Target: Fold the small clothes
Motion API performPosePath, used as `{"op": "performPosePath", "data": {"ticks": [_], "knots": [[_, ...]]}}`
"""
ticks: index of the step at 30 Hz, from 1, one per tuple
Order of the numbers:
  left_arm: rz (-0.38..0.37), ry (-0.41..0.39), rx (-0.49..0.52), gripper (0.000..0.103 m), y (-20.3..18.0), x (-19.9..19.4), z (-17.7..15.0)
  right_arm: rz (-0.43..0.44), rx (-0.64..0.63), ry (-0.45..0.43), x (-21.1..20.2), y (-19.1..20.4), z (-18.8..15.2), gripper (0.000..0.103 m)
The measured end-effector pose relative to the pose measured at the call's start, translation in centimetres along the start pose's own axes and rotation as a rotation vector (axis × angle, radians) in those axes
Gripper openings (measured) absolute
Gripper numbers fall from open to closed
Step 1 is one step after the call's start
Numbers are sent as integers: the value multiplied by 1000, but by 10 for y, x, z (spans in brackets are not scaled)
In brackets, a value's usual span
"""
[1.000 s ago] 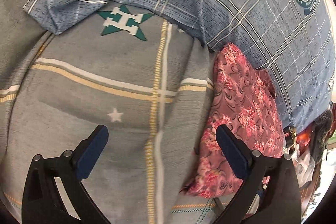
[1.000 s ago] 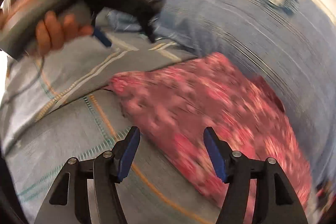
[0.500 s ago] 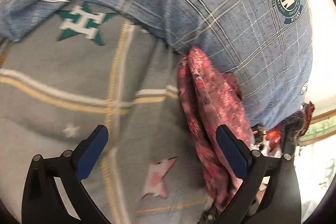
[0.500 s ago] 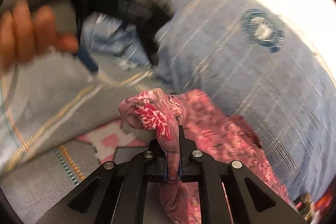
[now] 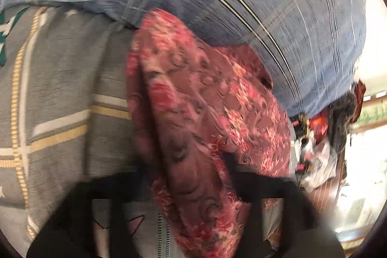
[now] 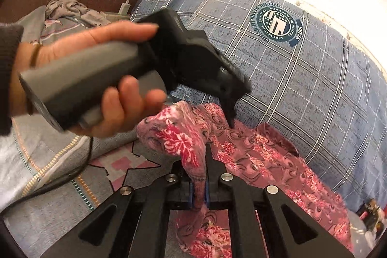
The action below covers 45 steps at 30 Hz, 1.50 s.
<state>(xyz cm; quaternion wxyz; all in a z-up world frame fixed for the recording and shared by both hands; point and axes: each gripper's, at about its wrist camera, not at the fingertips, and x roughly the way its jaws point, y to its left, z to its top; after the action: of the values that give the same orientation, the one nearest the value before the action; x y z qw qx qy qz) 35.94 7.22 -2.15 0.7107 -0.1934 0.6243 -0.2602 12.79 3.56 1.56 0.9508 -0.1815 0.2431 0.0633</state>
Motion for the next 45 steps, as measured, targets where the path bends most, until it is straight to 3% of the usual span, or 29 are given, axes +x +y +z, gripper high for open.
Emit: {"op": "performPosePath", "data": {"ticks": [8,18,26,32,36,37,39,42,44,45], "knots": [[-20,-111,63,14,-49,-25,-12,45,167,-29,-24,-42,-3,5],[-13,-118,216,14,-164,-6,-28,50,413,-77,-81,-121,-26,5],[10,-44,318,14,-247,70,-68,37,707,-61,-116,-218,-85,5],[167,45,400,16,-295,156,-89,22,994,-22,-127,-274,-152,5],[244,62,398,29,-306,189,-94,86,1240,46,-113,-304,-200,5],[247,66,394,39,-307,189,-94,101,1280,62,-109,-306,-208,5],[215,85,373,49,-311,184,-92,125,1318,110,-100,-306,-218,5],[139,96,353,49,-312,161,-88,137,1336,157,-93,-301,-223,11],[105,42,359,53,-307,132,-83,128,1366,175,-96,-299,-227,11],[104,10,362,61,-302,120,-81,113,1381,174,-101,-303,-227,12]]}}
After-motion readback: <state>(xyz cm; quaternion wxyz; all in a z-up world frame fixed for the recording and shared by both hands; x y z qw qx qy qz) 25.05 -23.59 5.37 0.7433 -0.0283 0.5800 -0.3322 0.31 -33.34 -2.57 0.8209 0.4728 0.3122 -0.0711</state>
